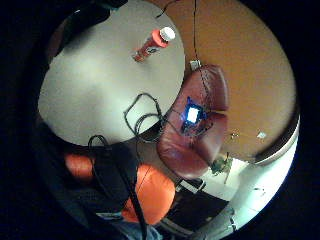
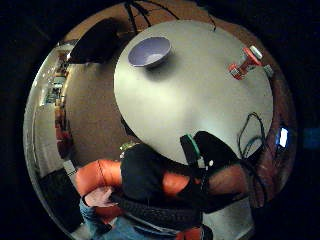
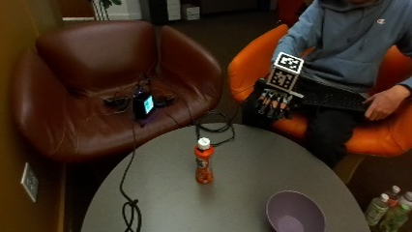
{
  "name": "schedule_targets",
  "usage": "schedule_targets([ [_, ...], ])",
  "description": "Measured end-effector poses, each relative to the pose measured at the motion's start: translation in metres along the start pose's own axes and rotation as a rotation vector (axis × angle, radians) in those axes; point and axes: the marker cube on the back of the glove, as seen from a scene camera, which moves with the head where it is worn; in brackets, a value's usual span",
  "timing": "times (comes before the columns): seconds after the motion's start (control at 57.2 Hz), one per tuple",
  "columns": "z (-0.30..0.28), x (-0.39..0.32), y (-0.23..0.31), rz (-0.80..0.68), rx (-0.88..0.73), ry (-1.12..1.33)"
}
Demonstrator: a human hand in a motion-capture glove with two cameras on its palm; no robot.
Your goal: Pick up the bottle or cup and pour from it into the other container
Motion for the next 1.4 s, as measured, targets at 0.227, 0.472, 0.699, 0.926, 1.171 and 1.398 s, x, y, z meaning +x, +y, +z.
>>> schedule_targets([
  [0.227, -0.003, -0.02, -0.012, -0.023, 0.006, 0.029],
  [0.472, -0.006, -0.028, -0.025, -0.032, -0.002, 0.047],
  [0.699, -0.016, -0.026, -0.045, -0.021, 0.002, 0.032],
  [0.926, -0.02, -0.021, -0.057, -0.012, 0.003, 0.016],
  [1.171, -0.021, -0.003, -0.074, 0.007, 0.06, -0.015],
  [1.398, -0.021, 0.026, -0.08, 0.021, 0.064, -0.022],
])
